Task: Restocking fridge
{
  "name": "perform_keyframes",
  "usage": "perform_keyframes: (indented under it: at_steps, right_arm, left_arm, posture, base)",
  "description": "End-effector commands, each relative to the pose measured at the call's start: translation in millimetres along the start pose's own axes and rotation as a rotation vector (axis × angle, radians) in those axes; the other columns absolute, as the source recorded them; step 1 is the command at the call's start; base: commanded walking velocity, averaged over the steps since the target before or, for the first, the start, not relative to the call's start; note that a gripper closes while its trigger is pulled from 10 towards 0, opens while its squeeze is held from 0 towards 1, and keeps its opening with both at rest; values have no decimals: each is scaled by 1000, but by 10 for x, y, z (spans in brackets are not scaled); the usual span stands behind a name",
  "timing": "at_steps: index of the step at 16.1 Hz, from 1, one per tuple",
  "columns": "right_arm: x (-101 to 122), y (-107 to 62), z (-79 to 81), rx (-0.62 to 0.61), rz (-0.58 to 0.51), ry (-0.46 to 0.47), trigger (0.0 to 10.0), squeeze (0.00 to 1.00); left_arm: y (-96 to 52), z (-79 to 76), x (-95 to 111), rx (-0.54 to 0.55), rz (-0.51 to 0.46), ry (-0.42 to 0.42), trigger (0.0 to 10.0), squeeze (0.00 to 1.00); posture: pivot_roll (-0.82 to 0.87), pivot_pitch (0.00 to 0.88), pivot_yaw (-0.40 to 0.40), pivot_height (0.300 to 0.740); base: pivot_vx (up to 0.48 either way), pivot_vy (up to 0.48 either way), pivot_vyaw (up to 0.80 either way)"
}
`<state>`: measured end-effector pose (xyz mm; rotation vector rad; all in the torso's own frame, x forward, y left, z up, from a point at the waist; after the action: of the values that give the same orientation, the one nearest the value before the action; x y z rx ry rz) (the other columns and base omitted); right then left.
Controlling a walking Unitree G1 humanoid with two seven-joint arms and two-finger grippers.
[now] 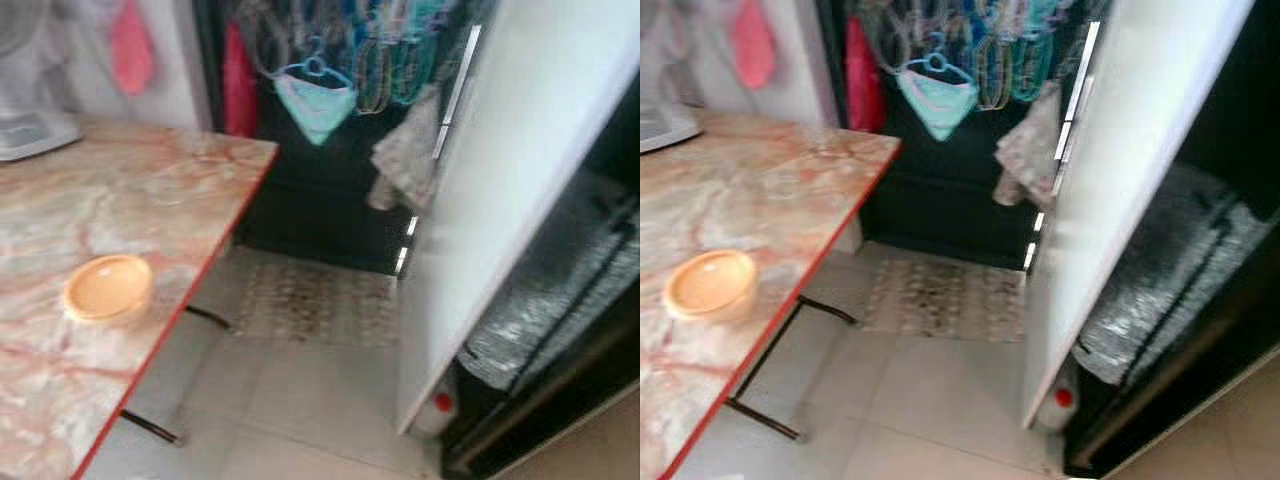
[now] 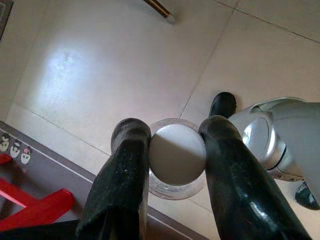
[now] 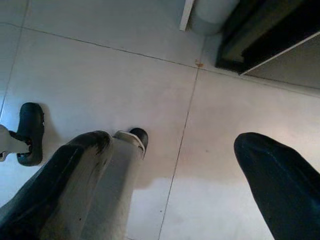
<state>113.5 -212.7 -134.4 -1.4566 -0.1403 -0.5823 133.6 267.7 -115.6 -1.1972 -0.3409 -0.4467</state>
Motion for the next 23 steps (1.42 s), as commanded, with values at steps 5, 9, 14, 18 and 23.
perform_keyframes:
  at_steps: [5,9,14,18,23]
  right_arm:
    - [11,-2,-30,-11,2,10,10000,0]
    - [8,-4,-40,-13,6,3,10000,0]
    - [9,-6,-51,-15,9,-5,10000,0]
    - [5,-10,-64,-20,10,-6,10000,0]
    - [-11,-11,-60,-23,13,-6,10000,0]
  left_arm:
    - [12,-12,37,-14,0,-2,10000,0]
    - [10,-14,27,-12,3,-5,10000,0]
    - [6,-27,17,-13,3,-14,10000,0]
    - [6,-37,20,-20,1,12,10000,0]
    - [5,-38,25,-36,-8,28,10000,0]
  posture:
    - [187,0,-58,740]
    - [192,0,-63,740]
    - [183,0,-64,740]
    - [180,0,-64,740]
    - [163,0,-50,740]
  base:
    - [0,0,-582]
    - [0,0,-763]
    - [0,0,-758]
    - [0,-172,-756]
    - [0,0,-756]
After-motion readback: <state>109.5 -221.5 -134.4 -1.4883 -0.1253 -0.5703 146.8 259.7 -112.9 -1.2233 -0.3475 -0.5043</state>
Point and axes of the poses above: a point about 5 cm out from each wrist's last joint towards the gripper, its own y axis pointing out of the wrist towards the gripper, its own x axis along the axis of the wrist's last joint, z = x × y, the point moved 3 cm from there along y, pointing out of the wrist towards the gripper, and after that the axes turned 13 degrees about y, right-handed, at the moved point
